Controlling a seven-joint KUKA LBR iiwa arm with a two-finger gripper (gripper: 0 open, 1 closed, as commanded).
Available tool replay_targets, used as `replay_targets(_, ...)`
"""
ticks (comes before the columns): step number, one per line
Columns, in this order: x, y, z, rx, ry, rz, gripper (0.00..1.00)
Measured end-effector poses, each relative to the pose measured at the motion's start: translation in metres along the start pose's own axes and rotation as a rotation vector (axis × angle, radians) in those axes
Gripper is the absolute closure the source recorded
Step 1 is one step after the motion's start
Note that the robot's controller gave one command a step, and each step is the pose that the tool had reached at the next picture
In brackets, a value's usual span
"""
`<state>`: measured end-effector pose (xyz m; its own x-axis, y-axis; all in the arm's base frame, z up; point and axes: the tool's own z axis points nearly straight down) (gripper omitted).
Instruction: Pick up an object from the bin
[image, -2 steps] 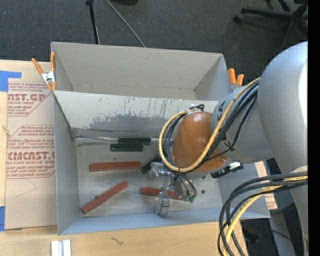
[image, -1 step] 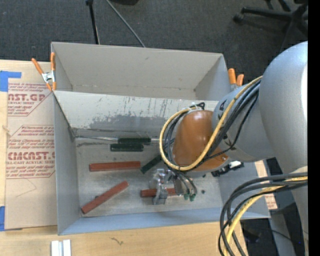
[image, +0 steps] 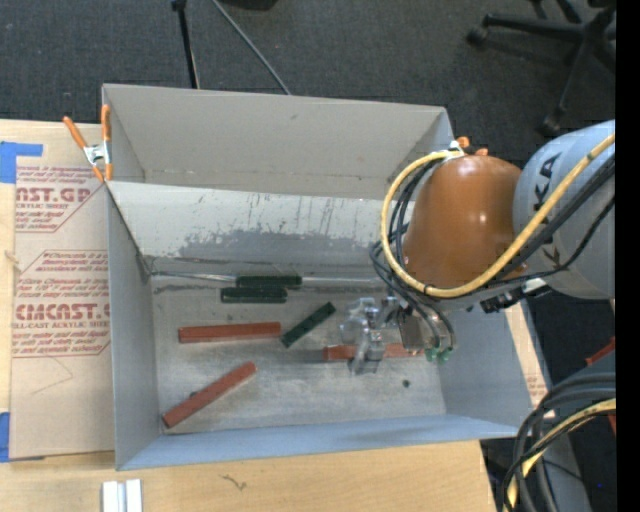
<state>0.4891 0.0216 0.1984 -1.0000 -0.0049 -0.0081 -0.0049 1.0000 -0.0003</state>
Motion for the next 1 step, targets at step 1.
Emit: replay_targets(1, 0.0030, 0.0123, -0.0640, -0.001, 0.000, -0.055, 1.00)
